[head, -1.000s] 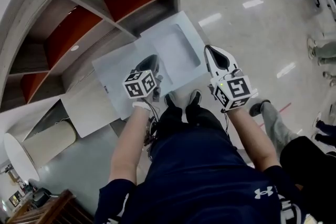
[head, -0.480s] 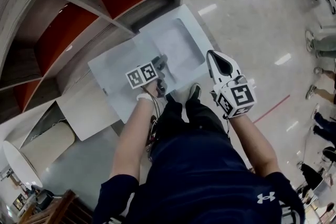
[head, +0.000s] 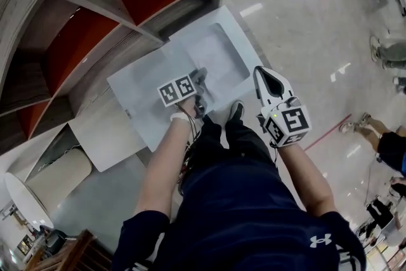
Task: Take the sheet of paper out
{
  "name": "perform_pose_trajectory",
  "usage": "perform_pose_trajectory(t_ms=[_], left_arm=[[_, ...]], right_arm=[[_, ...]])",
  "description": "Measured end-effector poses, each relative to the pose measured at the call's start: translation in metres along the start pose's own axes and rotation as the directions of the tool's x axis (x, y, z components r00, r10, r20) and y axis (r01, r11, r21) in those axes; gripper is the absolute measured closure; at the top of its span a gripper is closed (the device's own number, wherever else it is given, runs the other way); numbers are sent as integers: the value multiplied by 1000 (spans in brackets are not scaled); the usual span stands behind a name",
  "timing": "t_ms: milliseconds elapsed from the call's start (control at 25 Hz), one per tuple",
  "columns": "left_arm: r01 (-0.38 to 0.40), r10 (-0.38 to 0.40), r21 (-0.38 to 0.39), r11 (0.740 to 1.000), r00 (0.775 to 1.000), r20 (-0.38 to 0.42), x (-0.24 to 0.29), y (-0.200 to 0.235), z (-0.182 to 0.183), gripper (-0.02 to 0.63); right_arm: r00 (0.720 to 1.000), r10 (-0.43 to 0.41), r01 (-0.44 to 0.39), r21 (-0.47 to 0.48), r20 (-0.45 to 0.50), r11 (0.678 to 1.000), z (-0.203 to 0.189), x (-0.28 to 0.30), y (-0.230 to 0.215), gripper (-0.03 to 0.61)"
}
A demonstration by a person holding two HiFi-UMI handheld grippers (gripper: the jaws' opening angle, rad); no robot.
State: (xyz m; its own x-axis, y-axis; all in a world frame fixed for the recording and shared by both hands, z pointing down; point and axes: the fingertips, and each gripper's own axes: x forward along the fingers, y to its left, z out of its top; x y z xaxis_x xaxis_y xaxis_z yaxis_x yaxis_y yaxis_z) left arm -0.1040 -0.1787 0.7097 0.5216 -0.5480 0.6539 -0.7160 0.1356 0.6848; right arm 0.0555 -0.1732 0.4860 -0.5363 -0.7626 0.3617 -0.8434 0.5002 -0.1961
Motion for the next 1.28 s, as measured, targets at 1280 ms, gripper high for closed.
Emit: perform_pose_trajectory(t_ms=[1280], left_arm=[[15, -26, -113, 994, 995, -100, 16, -5, -5, 523]], right_arm=[[998, -28, 31, 71, -49, 997, -19, -13, -15, 566]])
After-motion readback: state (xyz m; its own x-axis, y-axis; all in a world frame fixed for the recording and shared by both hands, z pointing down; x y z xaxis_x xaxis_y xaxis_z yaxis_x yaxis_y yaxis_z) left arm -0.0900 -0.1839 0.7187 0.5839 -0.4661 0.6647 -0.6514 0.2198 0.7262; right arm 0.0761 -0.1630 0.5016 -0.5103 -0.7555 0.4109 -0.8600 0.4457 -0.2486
